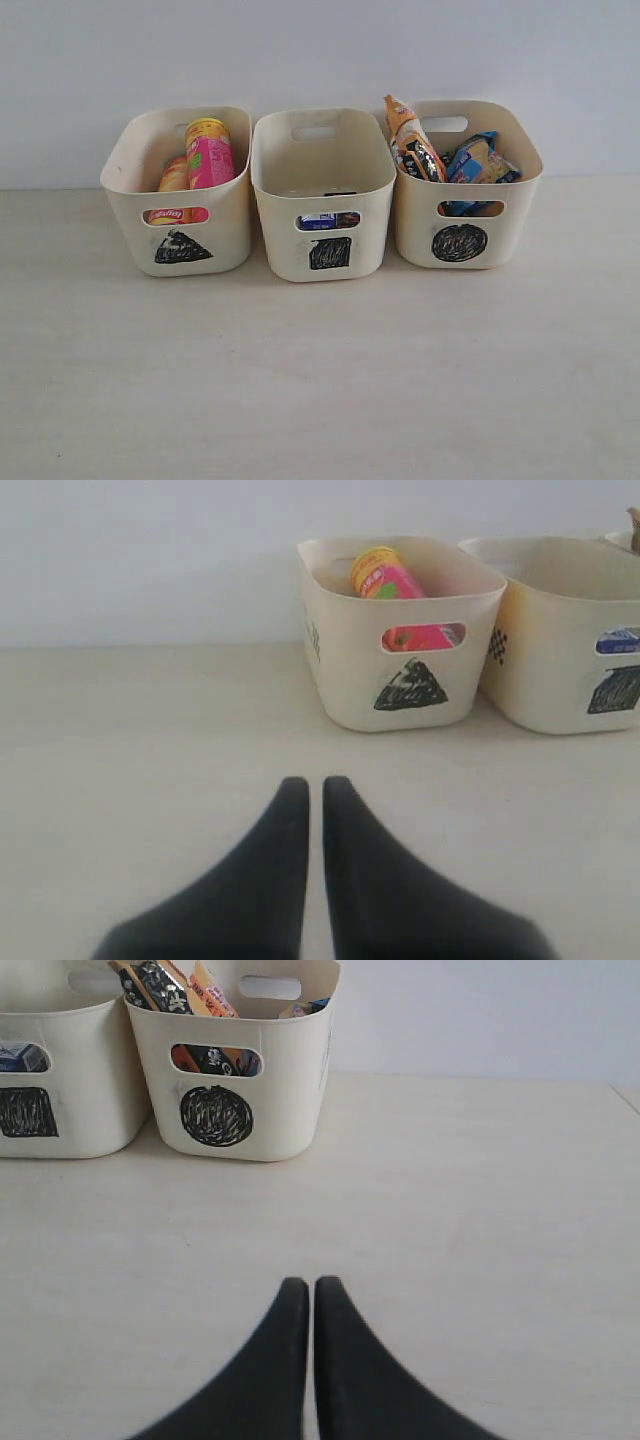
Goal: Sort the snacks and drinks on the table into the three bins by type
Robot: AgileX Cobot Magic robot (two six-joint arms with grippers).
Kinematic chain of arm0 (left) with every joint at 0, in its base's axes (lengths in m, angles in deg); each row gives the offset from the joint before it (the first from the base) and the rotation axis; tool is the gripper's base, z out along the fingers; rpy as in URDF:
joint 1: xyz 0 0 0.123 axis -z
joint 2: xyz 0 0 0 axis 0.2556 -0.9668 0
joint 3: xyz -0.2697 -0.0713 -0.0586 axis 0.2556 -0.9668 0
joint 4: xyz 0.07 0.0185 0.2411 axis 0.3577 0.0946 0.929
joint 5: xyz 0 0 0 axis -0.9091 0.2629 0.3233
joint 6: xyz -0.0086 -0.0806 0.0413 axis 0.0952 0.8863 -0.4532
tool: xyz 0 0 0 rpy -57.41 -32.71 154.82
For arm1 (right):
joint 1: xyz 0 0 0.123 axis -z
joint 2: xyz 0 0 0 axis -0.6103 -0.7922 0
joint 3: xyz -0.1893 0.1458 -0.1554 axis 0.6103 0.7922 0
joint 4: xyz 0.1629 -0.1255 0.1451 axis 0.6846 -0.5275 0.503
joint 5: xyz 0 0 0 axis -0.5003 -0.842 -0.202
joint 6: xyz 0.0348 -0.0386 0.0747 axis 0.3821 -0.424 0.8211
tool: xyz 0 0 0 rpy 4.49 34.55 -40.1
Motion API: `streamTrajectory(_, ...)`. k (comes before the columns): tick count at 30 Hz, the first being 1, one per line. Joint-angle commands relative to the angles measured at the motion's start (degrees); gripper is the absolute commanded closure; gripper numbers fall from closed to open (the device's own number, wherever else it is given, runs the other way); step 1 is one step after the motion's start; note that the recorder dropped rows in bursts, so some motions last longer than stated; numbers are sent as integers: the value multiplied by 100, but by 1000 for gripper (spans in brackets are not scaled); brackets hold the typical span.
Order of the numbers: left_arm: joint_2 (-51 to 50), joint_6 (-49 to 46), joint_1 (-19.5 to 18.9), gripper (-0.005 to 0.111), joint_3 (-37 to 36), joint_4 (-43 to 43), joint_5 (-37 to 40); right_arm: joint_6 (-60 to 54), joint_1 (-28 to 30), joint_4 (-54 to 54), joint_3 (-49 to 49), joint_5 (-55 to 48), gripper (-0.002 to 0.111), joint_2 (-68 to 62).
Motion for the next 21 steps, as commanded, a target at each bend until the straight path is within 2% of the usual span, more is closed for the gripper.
streamTrajectory(1,24,-190,-19,102,-20,6,104,-19,10,9,29,48,109,27)
streamTrajectory(21,24,-230,-19,102,-20,6,127,-22,10,8,29,48,109,27)
